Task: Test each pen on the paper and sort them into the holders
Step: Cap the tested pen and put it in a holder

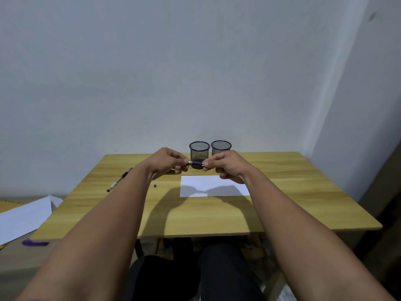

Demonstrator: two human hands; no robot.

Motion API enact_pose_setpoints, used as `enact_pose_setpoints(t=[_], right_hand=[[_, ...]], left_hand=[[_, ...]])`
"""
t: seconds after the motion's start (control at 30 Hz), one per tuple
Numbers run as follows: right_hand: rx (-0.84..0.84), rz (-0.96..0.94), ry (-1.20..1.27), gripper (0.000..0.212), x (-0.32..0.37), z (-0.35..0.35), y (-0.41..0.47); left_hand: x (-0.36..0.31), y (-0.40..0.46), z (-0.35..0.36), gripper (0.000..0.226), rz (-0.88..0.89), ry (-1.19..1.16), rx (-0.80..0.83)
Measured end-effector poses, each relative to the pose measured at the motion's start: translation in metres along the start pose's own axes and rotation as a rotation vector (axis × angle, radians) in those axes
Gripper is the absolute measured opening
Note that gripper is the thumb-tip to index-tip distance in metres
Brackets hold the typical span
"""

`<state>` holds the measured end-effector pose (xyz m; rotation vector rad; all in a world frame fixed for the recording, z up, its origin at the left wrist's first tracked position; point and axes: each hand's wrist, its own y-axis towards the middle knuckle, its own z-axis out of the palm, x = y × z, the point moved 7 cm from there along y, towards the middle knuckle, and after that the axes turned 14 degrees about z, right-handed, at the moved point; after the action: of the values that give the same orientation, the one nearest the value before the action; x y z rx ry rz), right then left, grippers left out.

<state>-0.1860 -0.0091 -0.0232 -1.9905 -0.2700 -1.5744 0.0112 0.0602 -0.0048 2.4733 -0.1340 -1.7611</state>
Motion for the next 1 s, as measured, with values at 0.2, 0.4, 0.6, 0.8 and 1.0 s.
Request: enact_pose_setpoints(t=[0.2, 0.4, 0.6, 0.8, 1.0], right_hand=[[-0.058, -0.031, -0.017, 0.004, -0.009, -0.016, -0.009], [-0.197, -0.070, -0.295, 0.007, -0.014, -0.054, -0.017], [-0.688, -0.127, -0.178, 0.002, -0.040, -0.190, -0.055], [-1.242, -0.022, 0.237, 0.015, -0.151, -0.338, -0.151], [-1.514, 0.306, 0.392, 0.014, -0.309, -0.397, -0.225]], left_hand=[[-0.006, 0.006, 0.019, 0.016, -0.018, 0.054, -0.030], [-0.040, 0.034, 0.063, 0.026, 0.135, 0.068, -0.156], [-0.050, 0.084, 0.164, 0.045, 0.263, 0.316, -0.062], [-0.040, 0.111, 0.314, 0.045, 0.404, 0.534, 0.249], [-0.037, 0.118, 0.429, 0.052, 0.577, 0.675, 0.457]])
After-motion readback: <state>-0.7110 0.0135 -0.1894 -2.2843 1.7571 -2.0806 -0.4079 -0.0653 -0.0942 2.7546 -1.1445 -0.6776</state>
